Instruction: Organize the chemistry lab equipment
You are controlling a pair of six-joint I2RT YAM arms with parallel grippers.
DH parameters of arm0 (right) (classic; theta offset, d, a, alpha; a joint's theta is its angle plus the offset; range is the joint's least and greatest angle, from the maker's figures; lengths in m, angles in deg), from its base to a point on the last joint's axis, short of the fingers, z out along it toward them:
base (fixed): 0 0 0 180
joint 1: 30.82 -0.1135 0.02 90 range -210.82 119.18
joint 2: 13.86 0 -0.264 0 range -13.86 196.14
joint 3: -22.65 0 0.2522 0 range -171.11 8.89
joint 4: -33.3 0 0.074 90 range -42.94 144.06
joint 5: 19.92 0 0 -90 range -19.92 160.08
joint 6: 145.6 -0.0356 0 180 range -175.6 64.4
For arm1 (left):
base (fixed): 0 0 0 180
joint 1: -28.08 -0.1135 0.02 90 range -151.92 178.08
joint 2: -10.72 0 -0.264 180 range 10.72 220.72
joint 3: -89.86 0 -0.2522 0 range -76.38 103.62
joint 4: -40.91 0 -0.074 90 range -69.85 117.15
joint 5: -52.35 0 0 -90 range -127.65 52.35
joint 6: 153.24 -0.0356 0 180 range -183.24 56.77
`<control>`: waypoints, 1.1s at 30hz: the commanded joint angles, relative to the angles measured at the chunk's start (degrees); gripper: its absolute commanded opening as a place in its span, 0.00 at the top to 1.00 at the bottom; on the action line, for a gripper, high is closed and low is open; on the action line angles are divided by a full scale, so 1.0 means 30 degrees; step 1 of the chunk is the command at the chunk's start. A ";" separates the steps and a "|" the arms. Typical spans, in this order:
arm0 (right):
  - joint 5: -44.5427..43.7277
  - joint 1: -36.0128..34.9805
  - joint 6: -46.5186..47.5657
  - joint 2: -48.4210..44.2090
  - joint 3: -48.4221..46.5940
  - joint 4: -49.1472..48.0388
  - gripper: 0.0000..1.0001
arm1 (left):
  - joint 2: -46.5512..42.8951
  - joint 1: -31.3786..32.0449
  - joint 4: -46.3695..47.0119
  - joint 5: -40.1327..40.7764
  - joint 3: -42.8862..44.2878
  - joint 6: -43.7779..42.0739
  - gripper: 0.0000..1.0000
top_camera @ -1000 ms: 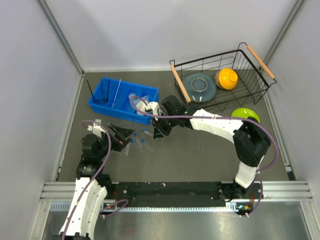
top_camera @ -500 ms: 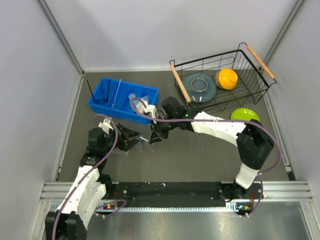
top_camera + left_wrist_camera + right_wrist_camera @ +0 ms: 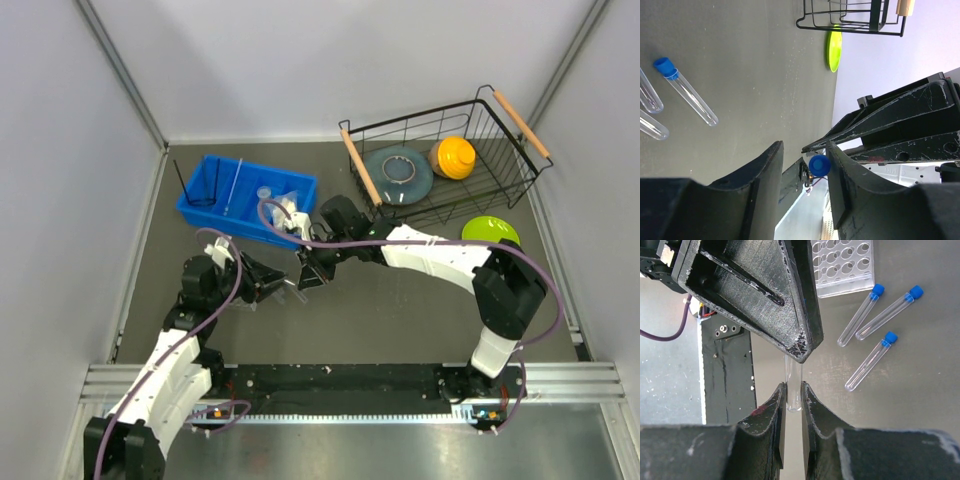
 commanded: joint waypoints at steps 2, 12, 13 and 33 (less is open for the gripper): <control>0.0147 -0.0306 0.0710 -0.1125 0.0161 -0.0553 0.95 | -0.0146 0.0078 0.0409 0.0296 0.0339 -0.0357 0.61; -0.0410 -0.0483 0.1119 -0.1271 0.0044 -0.0262 0.85 | -0.1256 0.0078 -0.1724 0.1197 0.1038 -0.1493 0.91; -0.0439 -0.0483 0.1381 -0.1272 -0.0159 -0.0057 0.81 | -0.1492 0.0078 -0.2832 0.1871 0.1361 -0.2080 0.91; -0.0996 -0.0483 0.6247 -0.3176 -0.0455 0.2904 0.32 | -0.0530 0.0078 -0.8530 1.9980 0.5144 -0.9966 0.92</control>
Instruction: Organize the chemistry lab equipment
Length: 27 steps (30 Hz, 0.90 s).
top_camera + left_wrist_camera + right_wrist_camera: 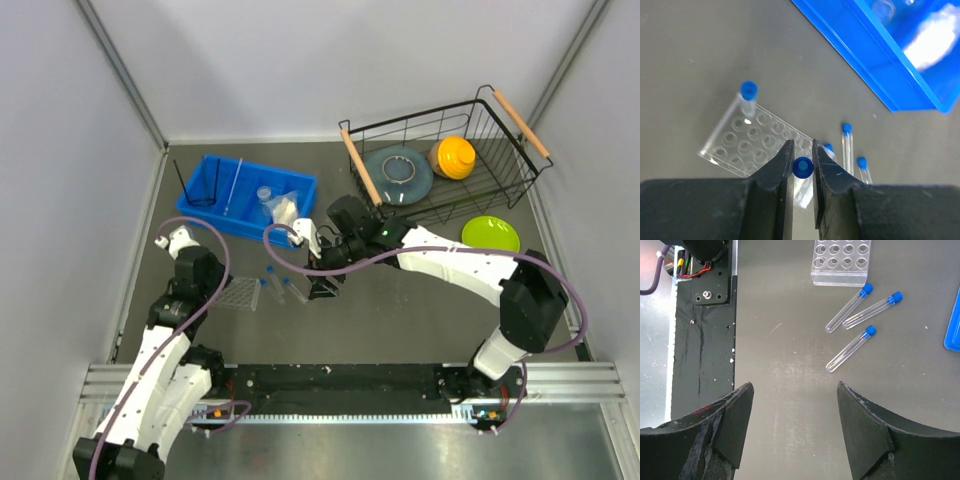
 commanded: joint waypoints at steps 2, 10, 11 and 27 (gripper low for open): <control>0.0272 -0.0097 0.0885 -0.0954 -0.0556 0.0085 0.32 | 0.1074 -0.0038 0.2476 0.4444 0.0197 -0.1246 0.92; 0.0184 -0.0096 0.0914 -0.1012 -0.0498 0.0056 0.32 | 0.3361 -0.0038 0.3094 0.6233 0.0079 -0.1071 0.93; 0.0155 -0.0096 0.0885 -0.0983 -0.0498 0.0027 0.32 | 0.3422 -0.0038 0.3094 0.6264 0.0050 -0.1158 0.93; 0.0301 -0.0096 0.0739 -0.0661 -0.0673 0.0056 0.32 | 0.4857 -0.0038 0.4470 0.5592 -0.0654 -0.1774 0.92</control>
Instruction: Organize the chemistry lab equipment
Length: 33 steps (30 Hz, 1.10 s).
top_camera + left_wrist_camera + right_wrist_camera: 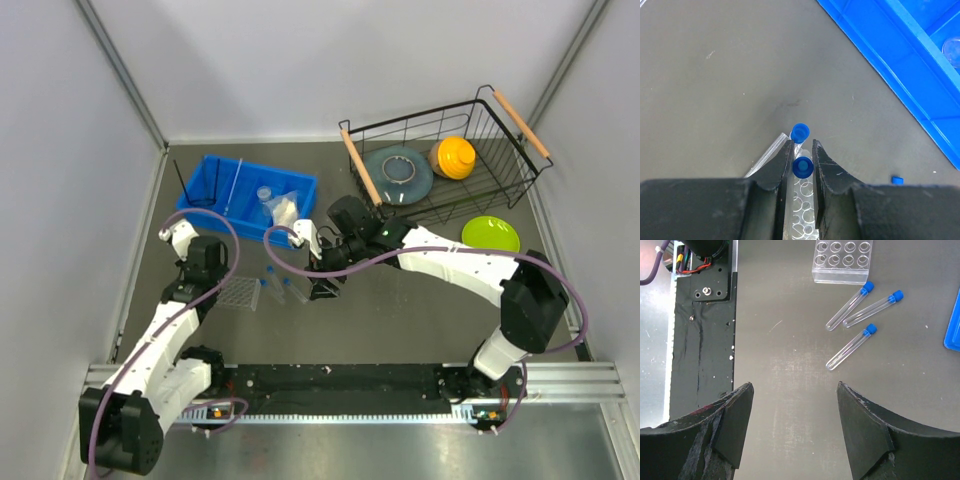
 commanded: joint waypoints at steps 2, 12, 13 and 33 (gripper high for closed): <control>0.0330 -0.0096 0.0236 -0.0559 -0.0703 -0.0272 0.32 | 0.0479 -0.0038 0.0741 -0.0544 0.0001 -0.0426 0.92; 0.0360 -0.0125 0.0206 -0.0471 -0.0732 -0.0243 0.32 | 0.0101 -0.0038 -0.0635 -0.0957 0.0735 -0.0632 0.92; 0.0360 -0.0097 0.0207 -0.0471 -0.0703 -0.0243 0.32 | -0.0046 -0.0038 -0.0724 -0.0898 0.0706 -0.0661 0.92; 0.0360 -0.0096 0.0236 -0.0500 -0.0732 -0.0214 0.32 | 0.0391 -0.0038 -0.0754 -0.1189 0.0910 -0.1276 0.90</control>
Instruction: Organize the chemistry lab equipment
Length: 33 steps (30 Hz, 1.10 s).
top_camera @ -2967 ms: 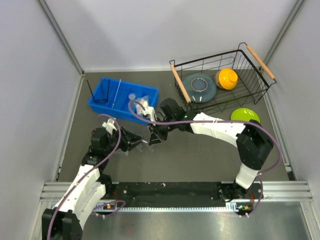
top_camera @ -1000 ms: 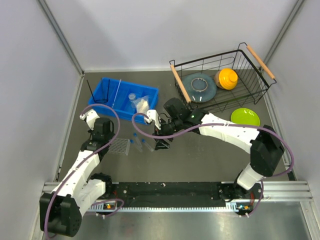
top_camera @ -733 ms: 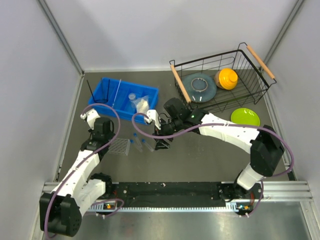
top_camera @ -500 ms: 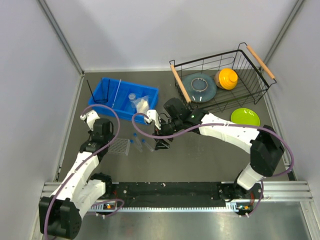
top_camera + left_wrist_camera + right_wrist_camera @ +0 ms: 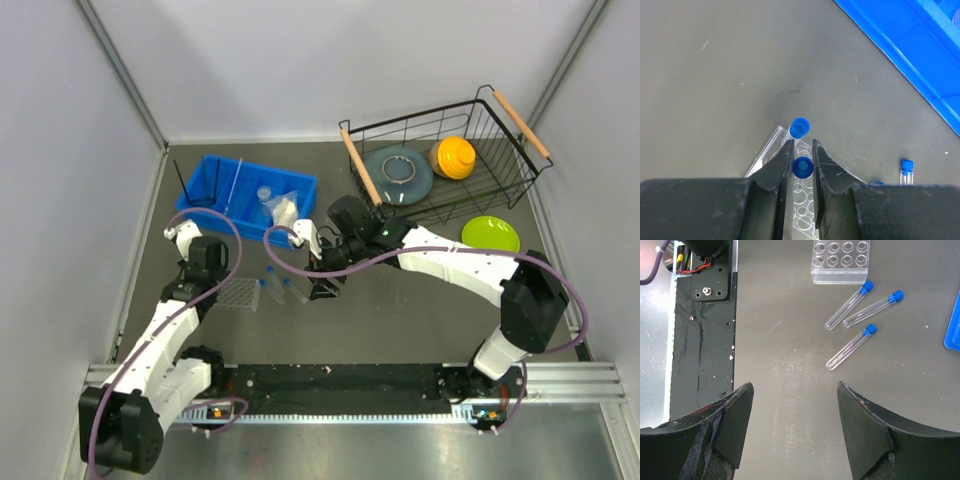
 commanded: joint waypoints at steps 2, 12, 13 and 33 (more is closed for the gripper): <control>0.0353 -0.0096 0.0236 -0.0471 -0.0732 -0.0221 0.32 | 0.0516 -0.0038 0.0222 -0.0425 0.0707 -0.0366 0.90; 0.0381 -0.0096 0.0294 -0.0500 -0.0762 -0.0192 0.32 | 0.0839 -0.0009 0.0106 -0.0484 0.0824 -0.0628 0.86; 0.0382 -0.0096 0.0294 -0.0471 -0.0791 -0.0192 0.32 | 0.0810 -0.0009 0.0048 -0.0485 0.0853 -0.0658 0.85; 0.0440 -0.0097 0.0500 -0.0412 -0.0820 -0.0016 0.31 | -0.1035 0.0020 -0.1182 -0.1128 0.1527 -0.0951 0.59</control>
